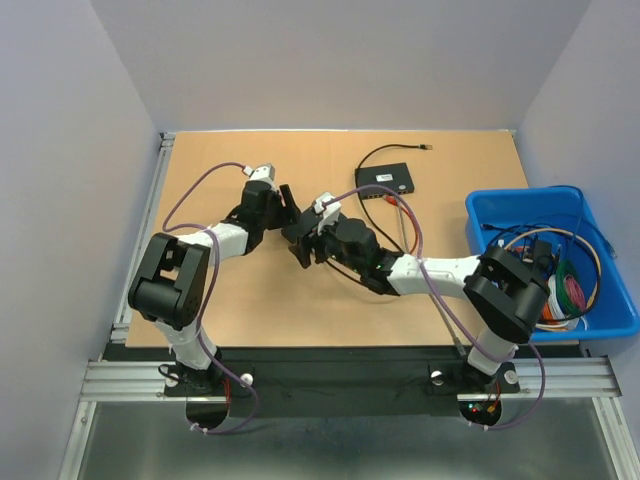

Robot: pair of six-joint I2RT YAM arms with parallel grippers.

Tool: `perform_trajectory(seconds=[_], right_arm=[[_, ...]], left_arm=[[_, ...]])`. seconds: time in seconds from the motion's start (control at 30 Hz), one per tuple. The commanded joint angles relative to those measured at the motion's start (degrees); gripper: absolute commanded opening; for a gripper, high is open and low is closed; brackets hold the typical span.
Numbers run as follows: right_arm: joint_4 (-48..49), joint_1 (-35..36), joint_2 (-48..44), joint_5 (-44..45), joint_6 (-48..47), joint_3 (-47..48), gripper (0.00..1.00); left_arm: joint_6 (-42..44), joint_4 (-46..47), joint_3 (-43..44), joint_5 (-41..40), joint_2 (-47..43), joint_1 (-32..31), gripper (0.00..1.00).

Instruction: Insert the plug into the switch port

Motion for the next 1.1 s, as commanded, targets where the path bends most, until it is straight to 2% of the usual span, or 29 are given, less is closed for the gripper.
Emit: perform_trajectory(seconds=[0.0,0.13,0.2,0.27,0.33,0.47,0.57,0.77,1.07], right_arm=[[2.98,0.4,-3.82,2.82,0.61,-1.95,0.79],[-1.49,-0.39,-2.95,13.53,0.17,1.72,0.92],[-10.01,-2.67,1.35,14.69,1.22,6.9,0.92],[-13.1,-6.08,3.56,13.21,2.19,11.22,0.92],[-13.29,-8.81,5.32,10.32,4.38,12.8,0.92],[-13.2,-15.58,8.48,2.77,7.81,15.44,0.91],[-13.38,-17.52,11.73,-1.54,7.56,18.51,0.91],[-14.78,-18.14,17.18,-4.9,5.8,23.44,0.91],[-14.96,-19.11,21.93,-7.53,7.99,24.15,0.91]], left_arm=[[-0.56,-6.43,2.65,-3.53,-5.63,0.85,0.75],[-2.66,-10.11,0.02,-6.33,-10.03,0.85,0.74],[-4.07,-10.83,-1.74,-5.73,-12.84,0.85,0.73],[-4.86,-11.1,-4.46,-4.23,-14.69,0.32,0.73],[-6.35,-10.92,-6.39,-4.23,-16.89,-0.2,0.73],[-8.03,-8.38,-11.22,0.76,-18.65,-1.35,0.73],[-8.82,-5.3,-13.69,2.44,-18.39,-2.05,0.73],[-9.35,-0.29,-14.67,4.73,-14.89,-2.14,0.73],[-9.17,1.65,-11.51,5.35,-10.13,-2.14,0.73]])
